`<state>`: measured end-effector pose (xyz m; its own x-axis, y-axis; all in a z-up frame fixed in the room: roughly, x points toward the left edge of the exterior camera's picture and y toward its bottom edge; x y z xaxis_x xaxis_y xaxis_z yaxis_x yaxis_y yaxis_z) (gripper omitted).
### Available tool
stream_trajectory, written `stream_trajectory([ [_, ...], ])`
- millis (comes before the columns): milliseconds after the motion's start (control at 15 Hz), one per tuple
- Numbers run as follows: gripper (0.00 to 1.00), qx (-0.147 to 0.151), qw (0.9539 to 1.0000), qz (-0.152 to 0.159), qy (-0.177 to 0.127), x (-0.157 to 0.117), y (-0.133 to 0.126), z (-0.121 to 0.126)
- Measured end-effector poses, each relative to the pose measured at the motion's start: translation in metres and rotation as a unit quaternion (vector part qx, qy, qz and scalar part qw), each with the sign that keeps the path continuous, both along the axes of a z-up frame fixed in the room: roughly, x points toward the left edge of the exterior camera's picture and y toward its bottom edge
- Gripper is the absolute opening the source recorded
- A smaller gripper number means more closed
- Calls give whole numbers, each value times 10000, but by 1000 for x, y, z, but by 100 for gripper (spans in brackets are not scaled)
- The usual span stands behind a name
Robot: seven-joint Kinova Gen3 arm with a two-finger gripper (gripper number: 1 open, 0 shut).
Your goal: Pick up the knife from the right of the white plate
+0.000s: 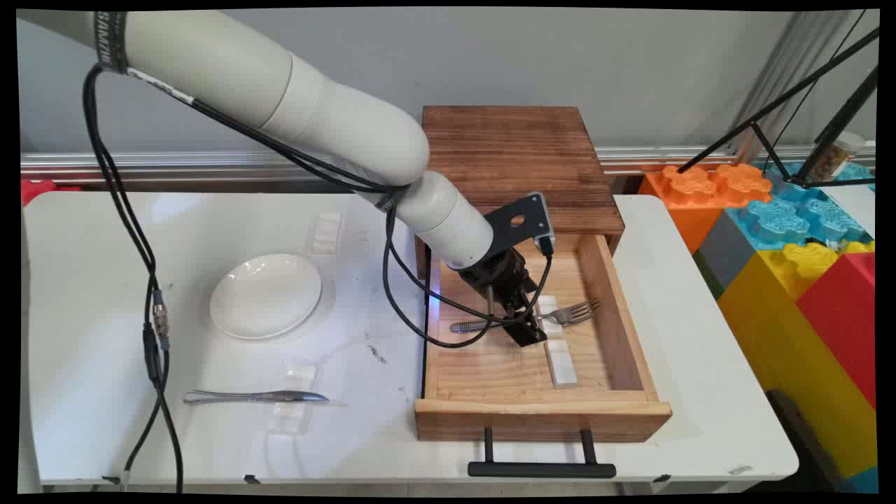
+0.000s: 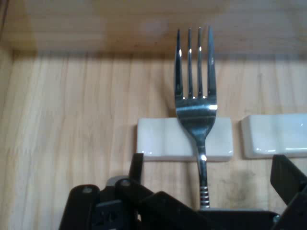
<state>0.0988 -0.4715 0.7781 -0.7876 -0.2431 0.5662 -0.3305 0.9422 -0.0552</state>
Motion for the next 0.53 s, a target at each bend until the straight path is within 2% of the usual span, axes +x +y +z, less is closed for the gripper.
stream_trajectory([
  [267,100,-37,9999,-2,119,2,7,17],
  [533,100,-64,9996,53,252,7,16,45],
])
